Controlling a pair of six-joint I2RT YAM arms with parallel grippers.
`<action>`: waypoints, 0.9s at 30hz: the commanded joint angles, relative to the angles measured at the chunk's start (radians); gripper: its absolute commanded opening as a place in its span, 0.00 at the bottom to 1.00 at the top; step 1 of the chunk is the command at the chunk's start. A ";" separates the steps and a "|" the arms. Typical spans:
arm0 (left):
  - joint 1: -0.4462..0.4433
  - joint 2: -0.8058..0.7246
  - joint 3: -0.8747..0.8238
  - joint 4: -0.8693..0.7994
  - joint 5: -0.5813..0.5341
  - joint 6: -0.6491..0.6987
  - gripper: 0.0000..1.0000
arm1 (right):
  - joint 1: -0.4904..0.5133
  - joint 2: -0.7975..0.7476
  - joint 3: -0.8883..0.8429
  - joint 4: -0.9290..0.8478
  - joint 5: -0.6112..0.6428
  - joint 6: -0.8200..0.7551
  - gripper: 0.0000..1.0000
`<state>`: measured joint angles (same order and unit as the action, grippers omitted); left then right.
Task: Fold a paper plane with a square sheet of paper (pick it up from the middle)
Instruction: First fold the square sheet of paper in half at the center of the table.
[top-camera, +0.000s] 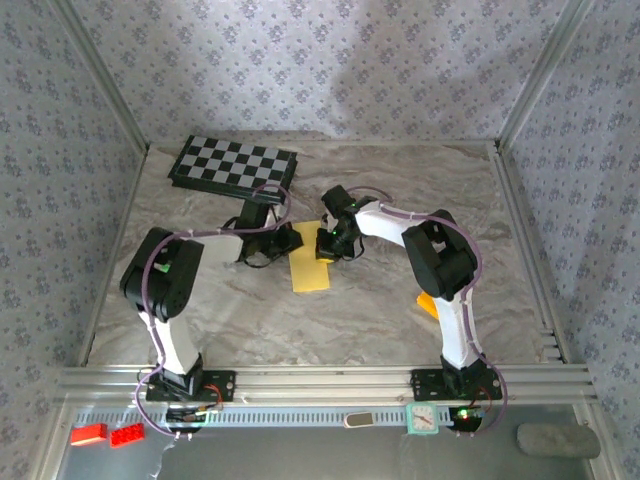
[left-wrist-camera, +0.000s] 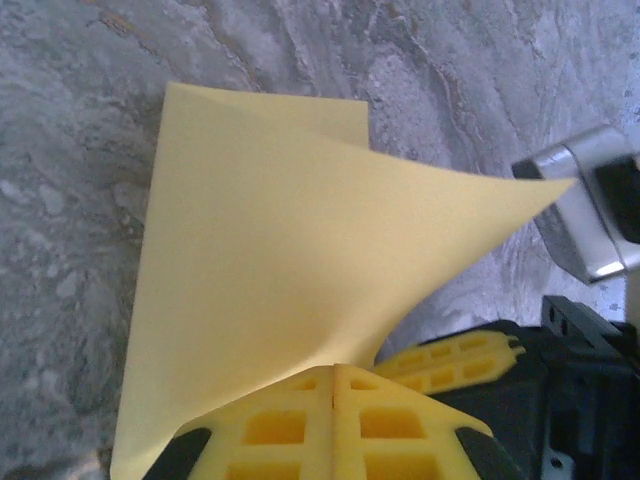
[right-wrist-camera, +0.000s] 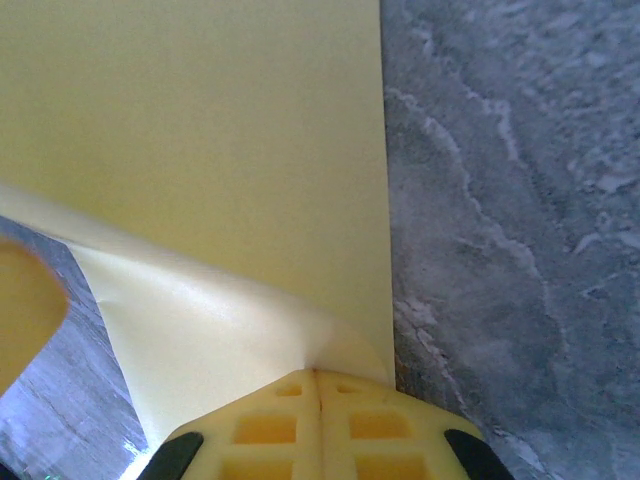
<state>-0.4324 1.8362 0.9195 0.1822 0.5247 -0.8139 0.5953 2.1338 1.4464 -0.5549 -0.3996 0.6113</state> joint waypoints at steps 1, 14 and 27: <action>0.007 0.046 0.031 0.032 0.007 -0.006 0.02 | -0.031 0.163 -0.100 -0.212 0.318 -0.021 0.05; 0.130 0.083 0.037 -0.064 -0.037 0.111 0.02 | -0.032 0.158 -0.115 -0.201 0.322 -0.022 0.05; 0.109 -0.013 -0.004 0.132 0.041 0.066 0.02 | -0.031 0.160 -0.119 -0.197 0.323 -0.021 0.05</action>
<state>-0.3027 1.8603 0.9360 0.2089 0.5217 -0.7231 0.5953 2.1338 1.4445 -0.5533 -0.3996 0.6083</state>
